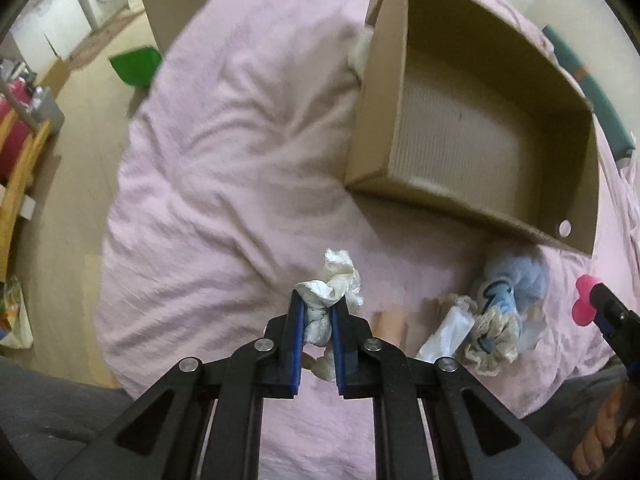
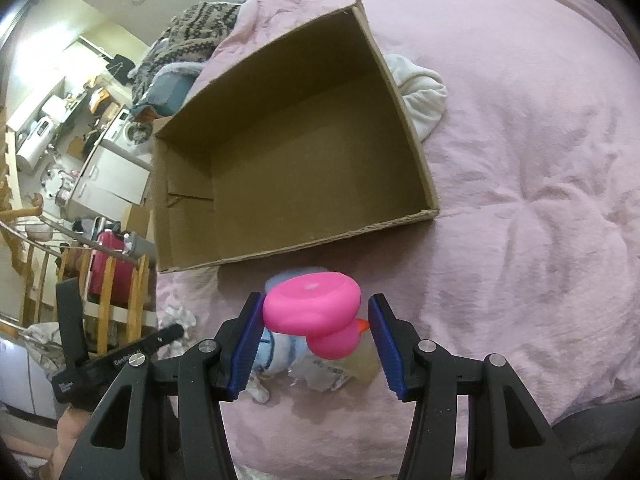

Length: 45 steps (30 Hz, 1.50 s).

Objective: Organize soft objects
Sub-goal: 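Carry the tissues and pink toy into the box and open both tools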

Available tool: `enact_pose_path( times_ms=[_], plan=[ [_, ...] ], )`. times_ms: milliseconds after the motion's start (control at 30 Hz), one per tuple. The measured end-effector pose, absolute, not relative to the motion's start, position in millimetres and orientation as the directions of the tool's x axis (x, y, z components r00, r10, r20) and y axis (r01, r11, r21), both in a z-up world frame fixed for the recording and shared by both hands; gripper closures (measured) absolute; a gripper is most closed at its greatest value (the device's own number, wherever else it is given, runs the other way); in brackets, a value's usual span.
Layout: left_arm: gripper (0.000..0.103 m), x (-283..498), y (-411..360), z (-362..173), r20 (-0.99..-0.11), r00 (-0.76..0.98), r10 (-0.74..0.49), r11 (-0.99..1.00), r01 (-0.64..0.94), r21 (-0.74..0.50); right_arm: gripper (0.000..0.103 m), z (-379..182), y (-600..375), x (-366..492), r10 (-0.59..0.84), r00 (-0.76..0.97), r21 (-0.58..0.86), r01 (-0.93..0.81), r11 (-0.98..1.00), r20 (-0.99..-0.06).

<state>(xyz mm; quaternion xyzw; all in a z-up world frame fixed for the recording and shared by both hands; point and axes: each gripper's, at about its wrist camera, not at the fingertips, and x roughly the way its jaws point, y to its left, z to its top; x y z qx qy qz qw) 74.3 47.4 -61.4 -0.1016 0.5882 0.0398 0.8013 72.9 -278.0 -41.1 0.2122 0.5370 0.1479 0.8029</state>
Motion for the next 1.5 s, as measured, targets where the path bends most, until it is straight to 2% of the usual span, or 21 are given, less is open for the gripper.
enact_pose_path(
  times_ms=[300,433,733,1033,1233,1500],
  plan=[
    [0.092,69,40,-13,-0.889,0.457,-0.020,0.986,-0.139,-0.094,0.047,-27,-270,68,0.484,0.411,0.500,-0.075,0.863,-0.773],
    [0.092,70,42,5,-0.869,0.493,-0.043,0.984,-0.131,-0.123,0.047,-16,-269,68,0.486,0.437,0.495,-0.101,0.863,-0.757],
    [0.092,103,30,40,-0.805,0.594,-0.022,0.992,-0.085,-0.090,0.047,11,-270,89,0.479,0.482,0.466,-0.157,0.871,-0.733],
    [0.091,144,-14,30,-0.741,0.671,-0.032,0.999,0.009,-0.034,0.047,-5,-263,123,0.424,0.505,0.406,-0.151,0.901,-0.752],
    [0.091,153,-24,4,-0.763,0.646,-0.028,1.000,0.028,-0.013,0.047,-25,-261,130,0.372,0.485,0.363,-0.117,0.924,-0.791],
    [0.091,158,-12,-16,-0.806,0.591,-0.026,0.998,-0.024,-0.050,0.047,-37,-260,135,0.352,0.455,0.353,-0.085,0.932,-0.818]
  ],
)
